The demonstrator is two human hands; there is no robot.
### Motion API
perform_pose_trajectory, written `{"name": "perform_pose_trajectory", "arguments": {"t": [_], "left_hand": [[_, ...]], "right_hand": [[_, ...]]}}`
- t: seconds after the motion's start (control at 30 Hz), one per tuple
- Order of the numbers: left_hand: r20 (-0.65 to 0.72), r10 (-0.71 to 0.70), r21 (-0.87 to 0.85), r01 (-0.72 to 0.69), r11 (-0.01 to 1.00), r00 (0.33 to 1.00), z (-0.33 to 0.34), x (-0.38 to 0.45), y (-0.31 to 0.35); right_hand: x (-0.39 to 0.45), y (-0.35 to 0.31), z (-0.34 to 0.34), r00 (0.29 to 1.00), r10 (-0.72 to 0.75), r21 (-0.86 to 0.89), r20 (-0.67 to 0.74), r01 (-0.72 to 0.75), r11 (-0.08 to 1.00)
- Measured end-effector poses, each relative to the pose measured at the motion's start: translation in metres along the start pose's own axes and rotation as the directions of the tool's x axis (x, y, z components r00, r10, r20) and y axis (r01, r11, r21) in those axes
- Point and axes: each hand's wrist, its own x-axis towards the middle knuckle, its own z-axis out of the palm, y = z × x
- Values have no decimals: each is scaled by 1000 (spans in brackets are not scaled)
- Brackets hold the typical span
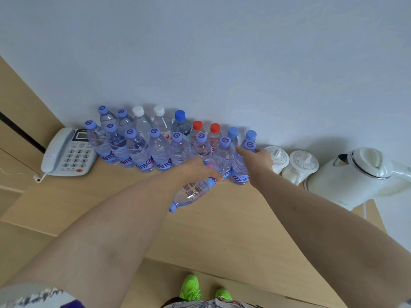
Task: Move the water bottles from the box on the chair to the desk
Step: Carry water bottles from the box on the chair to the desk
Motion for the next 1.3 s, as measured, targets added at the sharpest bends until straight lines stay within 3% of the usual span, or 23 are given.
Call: {"name": "perform_pose_trajectory", "arguments": {"t": [0.23, 0.37, 0.5, 0.67, 0.8, 0.9, 1.0, 1.07, 1.13, 1.23, 1.3], "left_hand": [[97, -75, -5, 76, 997, 992, -3, -5, 5], [264, -134, -54, 153, 987, 955, -5, -9, 7], [244, -174, -51, 192, 980, 954, 1, -17, 7], [299, -214, -219, 285, 933, 930, 5, -26, 2], [210, -199, -165, 235, 958, 957, 3, -34, -6], [194, -239, -190, 275, 942, 952, -4, -43, -20], [183, -202, -204, 238, 950, 962, -15, -48, -37], [244, -225, -264, 288, 920, 943, -26, -54, -50], [277, -214, -272, 290, 918, 937, -42, -59, -68], [165, -133, -163, 160, 974, 977, -70, -69, -102], [151, -122, -153, 145, 978, 981, -92, -78, -126]], "right_hand": [[-6, -7, -11, 998, 24, 30, 65, -26, 999], [-8, -11, -20, 999, -33, 26, 1, 33, 999], [-12, -5, -25, 999, -27, 22, -29, 28, 999], [-18, 10, -27, 995, -3, -2, -101, 2, 1000], [-27, 23, -16, 998, 51, -106, -36, -55, 993], [-43, 32, -1, 997, 46, -211, 56, -33, 977], [-65, 38, 25, 956, 13, -383, 294, 105, 918], [-83, 33, 44, 921, -17, -498, 390, 227, 837], [-96, 24, 65, 900, -72, -579, 430, 336, 742], [-117, 15, 98, 889, -140, -657, 436, 421, 625], [-137, 9, 119, 891, -163, -675, 424, 430, 600]]}}
